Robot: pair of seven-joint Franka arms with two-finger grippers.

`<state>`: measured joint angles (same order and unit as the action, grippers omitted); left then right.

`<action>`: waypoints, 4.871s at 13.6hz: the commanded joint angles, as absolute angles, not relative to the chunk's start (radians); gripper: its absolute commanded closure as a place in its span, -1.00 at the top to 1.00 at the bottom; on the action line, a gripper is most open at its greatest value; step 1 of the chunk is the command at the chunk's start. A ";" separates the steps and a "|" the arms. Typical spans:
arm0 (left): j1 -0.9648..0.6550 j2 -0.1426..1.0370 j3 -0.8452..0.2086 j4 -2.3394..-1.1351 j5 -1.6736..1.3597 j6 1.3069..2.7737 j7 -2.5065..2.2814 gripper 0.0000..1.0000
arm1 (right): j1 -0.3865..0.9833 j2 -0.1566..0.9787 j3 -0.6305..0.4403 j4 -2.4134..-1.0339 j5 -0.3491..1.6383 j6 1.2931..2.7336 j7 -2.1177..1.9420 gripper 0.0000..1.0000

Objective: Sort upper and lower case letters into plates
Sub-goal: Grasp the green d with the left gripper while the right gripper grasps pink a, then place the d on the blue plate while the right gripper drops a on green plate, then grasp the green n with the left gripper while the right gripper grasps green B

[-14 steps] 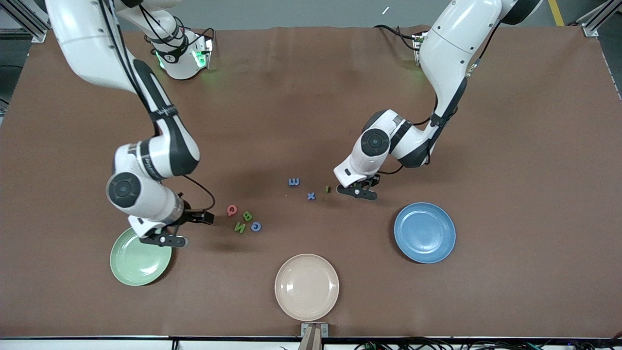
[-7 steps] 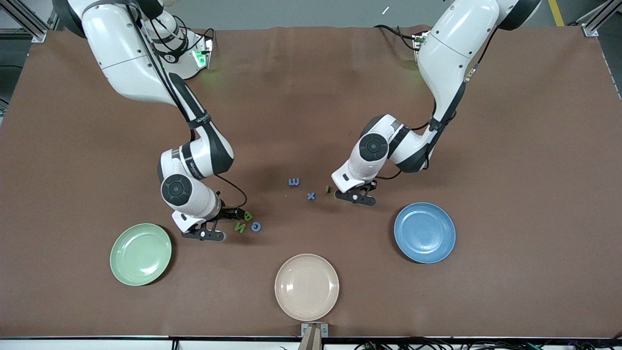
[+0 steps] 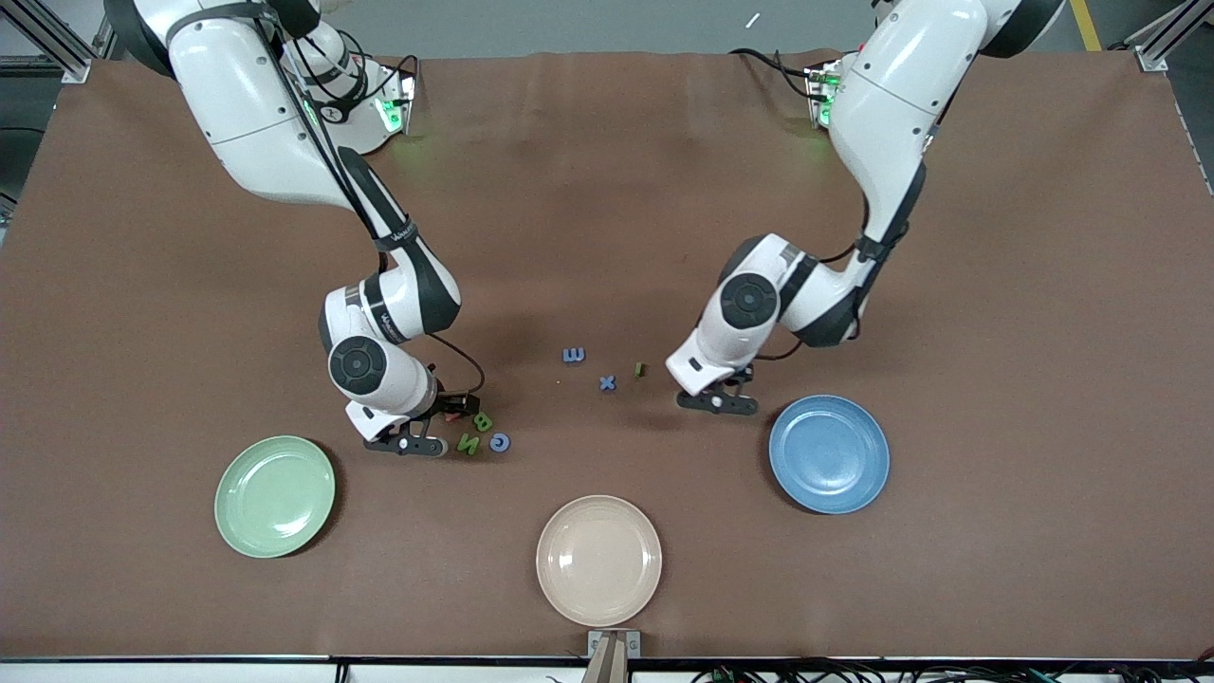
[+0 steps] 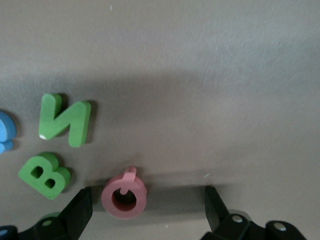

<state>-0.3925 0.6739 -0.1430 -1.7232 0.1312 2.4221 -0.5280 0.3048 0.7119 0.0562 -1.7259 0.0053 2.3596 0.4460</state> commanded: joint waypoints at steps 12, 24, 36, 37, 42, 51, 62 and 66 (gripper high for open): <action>-0.201 0.670 -0.178 -1.626 0.238 2.299 -0.501 1.00 | 0.339 0.680 0.041 -1.755 -0.026 2.378 0.499 0.05; -0.535 0.742 -0.224 -1.644 0.222 2.464 -0.723 0.87 | 0.328 0.686 0.040 -1.746 -0.028 2.413 0.500 -0.18; -0.535 0.787 -0.224 -1.649 0.224 2.488 -0.722 -0.42 | 0.304 0.655 -0.087 -1.585 -0.469 2.263 0.417 -0.92; -0.534 0.784 -0.224 -1.643 0.224 2.488 -0.721 -0.57 | 0.281 0.661 -0.090 -1.583 -0.559 2.270 0.417 -0.92; -0.531 0.792 -0.222 -1.628 0.224 2.488 -0.719 -0.79 | 0.150 0.690 -0.087 -1.592 -0.686 2.436 0.425 0.36; -0.523 0.796 -0.216 -1.626 0.242 2.494 -0.700 -0.13 | 0.172 0.681 0.089 -1.555 -0.088 2.356 0.428 0.51; -0.532 0.833 -0.216 -1.597 0.293 2.576 -0.715 -0.77 | 0.357 0.693 0.089 -1.674 -0.014 2.361 0.756 0.51; -0.488 0.781 -0.215 -1.595 0.293 2.488 -0.706 -0.99 | 0.360 0.721 0.089 -1.672 -0.014 2.404 0.758 0.50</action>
